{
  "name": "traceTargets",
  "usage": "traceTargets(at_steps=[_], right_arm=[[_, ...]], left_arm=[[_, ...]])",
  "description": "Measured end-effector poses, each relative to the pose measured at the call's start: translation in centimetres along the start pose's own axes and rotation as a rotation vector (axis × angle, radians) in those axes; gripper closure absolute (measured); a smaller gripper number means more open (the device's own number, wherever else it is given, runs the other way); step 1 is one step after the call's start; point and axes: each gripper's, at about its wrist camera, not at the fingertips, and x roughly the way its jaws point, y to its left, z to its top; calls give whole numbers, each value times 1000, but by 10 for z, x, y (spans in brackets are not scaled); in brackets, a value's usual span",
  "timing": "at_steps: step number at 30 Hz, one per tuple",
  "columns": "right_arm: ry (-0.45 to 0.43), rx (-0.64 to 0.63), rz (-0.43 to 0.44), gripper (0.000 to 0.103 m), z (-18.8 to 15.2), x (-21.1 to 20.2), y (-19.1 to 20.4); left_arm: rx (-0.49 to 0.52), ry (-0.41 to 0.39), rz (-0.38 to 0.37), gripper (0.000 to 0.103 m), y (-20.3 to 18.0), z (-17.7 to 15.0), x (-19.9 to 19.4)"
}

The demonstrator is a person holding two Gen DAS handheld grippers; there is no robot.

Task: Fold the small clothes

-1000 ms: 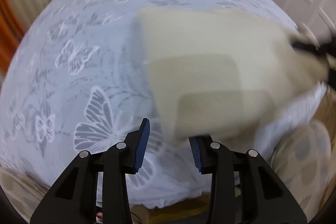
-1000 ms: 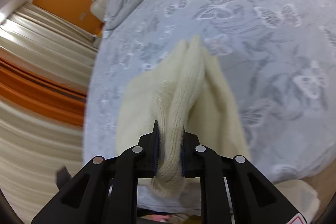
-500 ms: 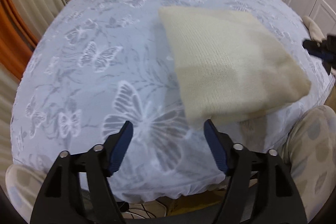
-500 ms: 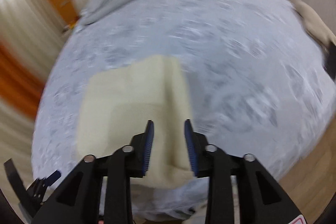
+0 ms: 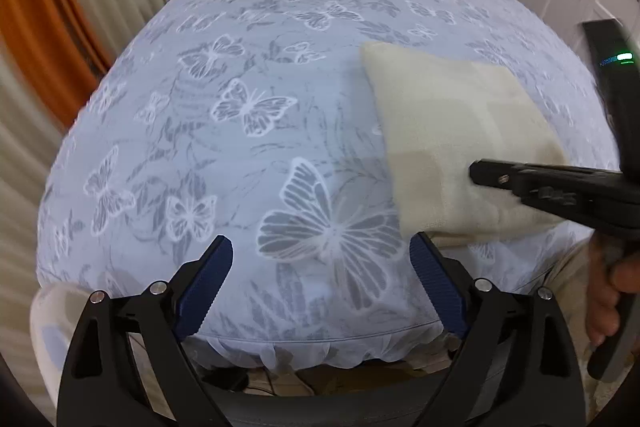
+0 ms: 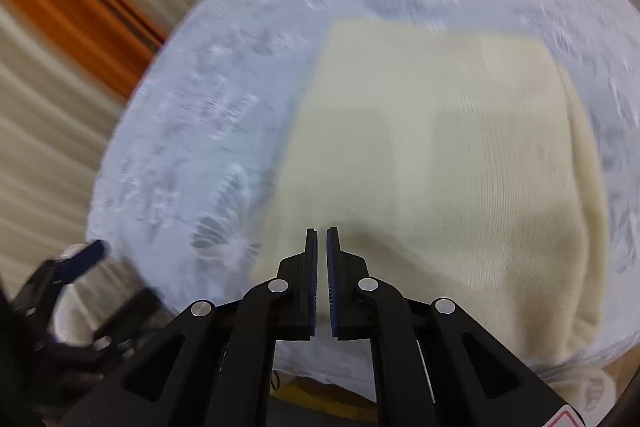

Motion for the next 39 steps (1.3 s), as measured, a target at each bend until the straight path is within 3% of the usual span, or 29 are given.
traceTargets(at_steps=[3, 5, 7, 9, 11, 14, 16, 17, 19, 22, 25, 27, 29, 30, 33, 36, 39], right_arm=[[114, -3, -69, 103, -17, 49, -15], [87, 135, 39, 103, -21, 40, -36], [-23, 228, 59, 103, -22, 0, -51], [-154, 253, -18, 103, -20, -46, -67], [-196, 280, -68, 103, -16, -64, -86], [-179, 309, -89, 103, -9, -57, -114], [-94, 307, -139, 103, -9, -29, -135], [-64, 349, -134, 103, -14, -8, -150], [-84, 436, -73, 103, -16, -10, -167], [-111, 471, -79, 103, -7, -37, -159], [-194, 363, -128, 103, 9, -63, -134], [-161, 318, -141, 103, 17, -46, -131], [-50, 299, -192, 103, 24, 1, -149], [-84, 280, -199, 103, 22, 9, -153], [-92, 328, -159, 103, 27, -13, -153], [-163, 351, -141, 89, 20, -45, -150], [-148, 387, -101, 87, -4, -55, -148]], left_arm=[[-34, 30, -19, 15, 2, 2, 6], [-33, 35, -38, 15, -3, 6, 4], [-12, 15, -40, 15, -9, 14, -2], [3, -22, -49, 14, -16, 23, -9], [2, -36, -70, 13, -23, 31, -8], [5, -20, -94, 13, -43, 42, 2], [30, -9, -110, 13, -64, 48, 11], [43, 1, -110, 13, -71, 49, 15], [84, 38, -97, 13, -90, 51, 30], [122, 77, -77, 13, -105, 49, 42], [125, 80, -92, 13, -110, 48, 45], [130, 96, -88, 13, -113, 48, 50], [129, 122, -83, 13, -117, 48, 56], [125, 129, -87, 13, -117, 49, 57], [121, 129, -84, 13, -117, 51, 57], [130, 113, -60, 13, -116, 54, 58], [122, 126, -55, 13, -115, 55, 63]])
